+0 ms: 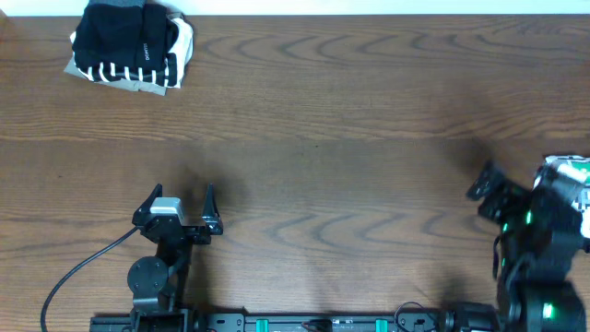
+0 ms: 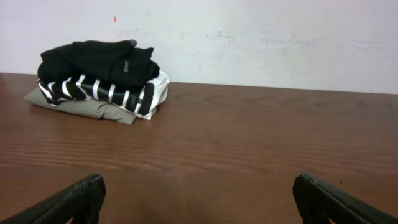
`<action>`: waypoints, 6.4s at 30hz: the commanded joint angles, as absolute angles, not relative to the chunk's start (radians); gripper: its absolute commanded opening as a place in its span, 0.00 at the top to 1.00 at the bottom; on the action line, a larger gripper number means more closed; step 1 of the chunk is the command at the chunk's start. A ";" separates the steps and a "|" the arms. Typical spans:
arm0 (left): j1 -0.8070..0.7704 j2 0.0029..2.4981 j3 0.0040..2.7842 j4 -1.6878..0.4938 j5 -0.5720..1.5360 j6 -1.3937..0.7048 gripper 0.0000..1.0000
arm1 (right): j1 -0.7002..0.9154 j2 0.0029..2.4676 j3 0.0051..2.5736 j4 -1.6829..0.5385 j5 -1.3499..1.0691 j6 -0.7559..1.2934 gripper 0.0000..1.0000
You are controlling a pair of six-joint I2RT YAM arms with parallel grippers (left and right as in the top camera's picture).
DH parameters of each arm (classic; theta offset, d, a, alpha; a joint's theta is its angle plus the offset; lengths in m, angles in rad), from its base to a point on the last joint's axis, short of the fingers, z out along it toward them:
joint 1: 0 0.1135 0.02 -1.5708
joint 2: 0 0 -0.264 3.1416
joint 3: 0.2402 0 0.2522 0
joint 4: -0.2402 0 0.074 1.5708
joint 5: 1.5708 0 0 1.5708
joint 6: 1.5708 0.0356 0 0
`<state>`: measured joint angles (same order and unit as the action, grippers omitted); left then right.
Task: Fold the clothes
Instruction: 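Reach the right gripper to the white printed T-shirt and grasp it, then lift the T-shirt with the right gripper and drop it mid-table, then move the left gripper toward the T-shirt's lower left edge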
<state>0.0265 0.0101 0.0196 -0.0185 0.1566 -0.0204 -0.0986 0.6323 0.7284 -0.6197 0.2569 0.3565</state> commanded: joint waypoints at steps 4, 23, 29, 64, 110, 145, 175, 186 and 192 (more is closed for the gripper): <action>0.033 0.004 0.004 -0.052 0.168 -0.004 0.02 | -0.270 0.939 0.901 -0.658 0.237 0.387 0.01; 0.033 0.004 0.004 -0.052 0.168 -0.004 0.02 | -0.680 1.381 0.963 -0.615 0.136 0.389 0.08; 0.033 0.004 0.004 -0.052 0.168 -0.004 0.02 | -0.749 1.444 0.963 -0.597 0.134 0.392 0.09; 0.033 0.004 0.004 -0.052 0.168 -0.004 0.02 | -0.785 1.577 1.037 -0.476 0.109 0.418 0.99; 0.033 0.004 0.004 -0.052 0.168 -0.004 0.02 | 0.288 1.367 1.085 -0.316 -0.504 0.545 0.86; 0.033 0.004 0.004 -0.052 0.168 -0.004 0.02 | 0.249 1.362 1.079 -0.811 -0.242 0.454 0.01; 0.033 0.004 0.005 -0.041 0.643 -0.581 0.02 | 0.249 1.362 1.079 -0.826 -0.232 0.455 0.01; 0.031 0.005 0.005 -0.064 0.909 -0.590 0.02 | 0.249 1.362 1.079 -0.814 -0.232 0.455 0.01; -0.009 0.011 0.005 -0.075 0.929 -0.649 0.02 | 0.249 1.362 1.079 -0.786 -0.232 0.455 0.01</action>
